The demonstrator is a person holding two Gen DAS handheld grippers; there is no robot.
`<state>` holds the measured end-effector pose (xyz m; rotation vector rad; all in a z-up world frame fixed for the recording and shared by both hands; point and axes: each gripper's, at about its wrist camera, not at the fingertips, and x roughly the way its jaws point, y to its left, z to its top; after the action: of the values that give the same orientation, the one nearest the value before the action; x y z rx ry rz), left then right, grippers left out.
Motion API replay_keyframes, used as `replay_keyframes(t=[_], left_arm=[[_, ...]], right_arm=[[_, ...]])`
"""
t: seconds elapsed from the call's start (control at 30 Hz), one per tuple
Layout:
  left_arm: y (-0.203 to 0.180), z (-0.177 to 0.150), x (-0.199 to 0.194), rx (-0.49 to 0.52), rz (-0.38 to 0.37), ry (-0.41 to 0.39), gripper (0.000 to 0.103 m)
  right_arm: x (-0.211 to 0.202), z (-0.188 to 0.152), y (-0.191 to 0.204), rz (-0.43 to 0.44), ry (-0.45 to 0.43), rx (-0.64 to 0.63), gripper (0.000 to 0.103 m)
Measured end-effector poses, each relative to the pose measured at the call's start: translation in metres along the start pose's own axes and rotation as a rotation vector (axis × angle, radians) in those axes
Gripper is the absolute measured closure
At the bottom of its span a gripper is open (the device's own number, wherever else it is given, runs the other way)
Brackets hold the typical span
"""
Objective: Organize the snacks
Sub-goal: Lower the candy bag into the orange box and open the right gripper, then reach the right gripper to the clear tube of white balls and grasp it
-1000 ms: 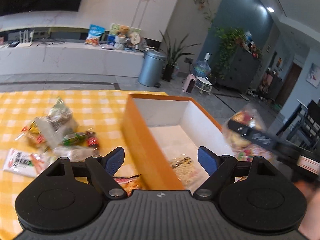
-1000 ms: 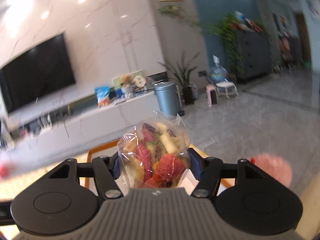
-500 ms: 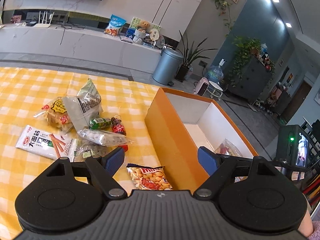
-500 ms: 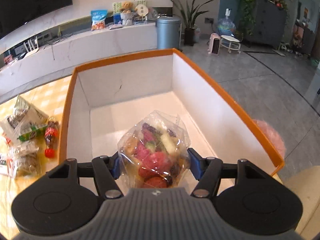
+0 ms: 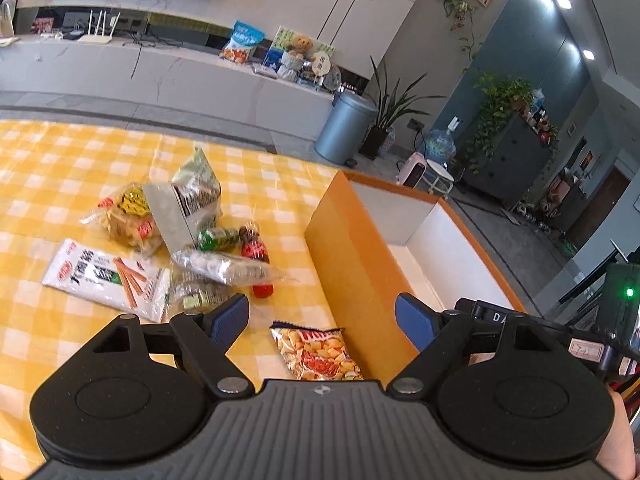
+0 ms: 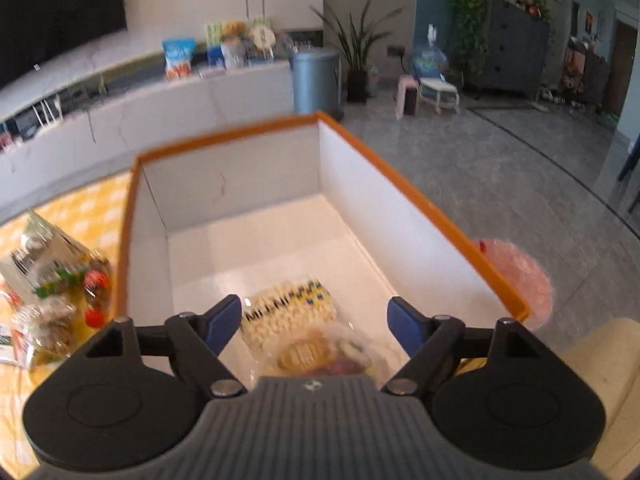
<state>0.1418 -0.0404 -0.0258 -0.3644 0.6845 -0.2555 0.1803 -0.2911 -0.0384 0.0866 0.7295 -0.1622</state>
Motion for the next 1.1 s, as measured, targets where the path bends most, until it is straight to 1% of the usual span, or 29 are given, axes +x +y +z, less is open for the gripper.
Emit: replay_keyframes(t=[0.03,0.07,0.17,0.23,0.33,0.4,0.47,0.53,0.6,0.67,0.8,0.97,1.03,1.1], left_arm=[[-0.001,0.002,-0.004,0.004,0.002,-0.009,0.006],[-0.002,0.004,-0.01,0.007,0.004,-0.021,0.006],[-0.003,0.01,-0.025,0.008,0.012,-0.037,0.006],[-0.004,0.013,-0.037,0.019,0.023,-0.047,0.006],[-0.001,0.016,-0.056,0.033,0.069,-0.062,0.006],[0.003,0.018,-0.067,0.045,0.119,-0.056,0.006],[0.011,0.018,-0.076,0.048,0.165,-0.051,0.006],[0.02,0.018,-0.085,0.047,0.209,-0.06,0.006],[0.03,0.017,-0.092,0.03,0.255,-0.07,0.006],[0.042,0.017,-0.095,0.01,0.292,-0.068,0.006],[0.065,0.014,-0.095,-0.027,0.33,-0.068,0.006],[0.091,0.008,-0.09,-0.05,0.342,-0.039,0.006],[0.099,0.004,-0.087,-0.057,0.368,-0.016,0.006],[0.108,0.001,-0.081,-0.081,0.388,0.011,0.006]], right_arm=[[-0.004,0.001,0.003,-0.011,-0.017,-0.014,0.019],[-0.009,0.0,0.007,-0.028,-0.036,-0.038,0.014],[-0.023,-0.005,0.018,-0.056,-0.071,-0.119,0.014],[-0.032,-0.004,0.026,-0.053,-0.083,-0.146,0.014],[-0.045,0.003,0.033,-0.022,-0.108,-0.128,0.01],[-0.055,0.007,0.041,0.014,-0.132,-0.116,0.006],[-0.066,0.011,0.052,0.047,-0.154,-0.113,0.005],[-0.074,0.013,0.065,0.074,-0.166,-0.119,0.003],[-0.081,0.012,0.079,0.102,-0.176,-0.131,0.003],[-0.086,0.008,0.093,0.133,-0.179,-0.15,0.003],[-0.09,-0.007,0.119,0.168,-0.179,-0.165,0.003],[-0.07,-0.024,0.152,0.233,-0.112,-0.158,0.003],[-0.06,-0.03,0.165,0.248,-0.093,-0.154,0.003],[-0.052,-0.036,0.176,0.254,-0.095,-0.162,0.003]])
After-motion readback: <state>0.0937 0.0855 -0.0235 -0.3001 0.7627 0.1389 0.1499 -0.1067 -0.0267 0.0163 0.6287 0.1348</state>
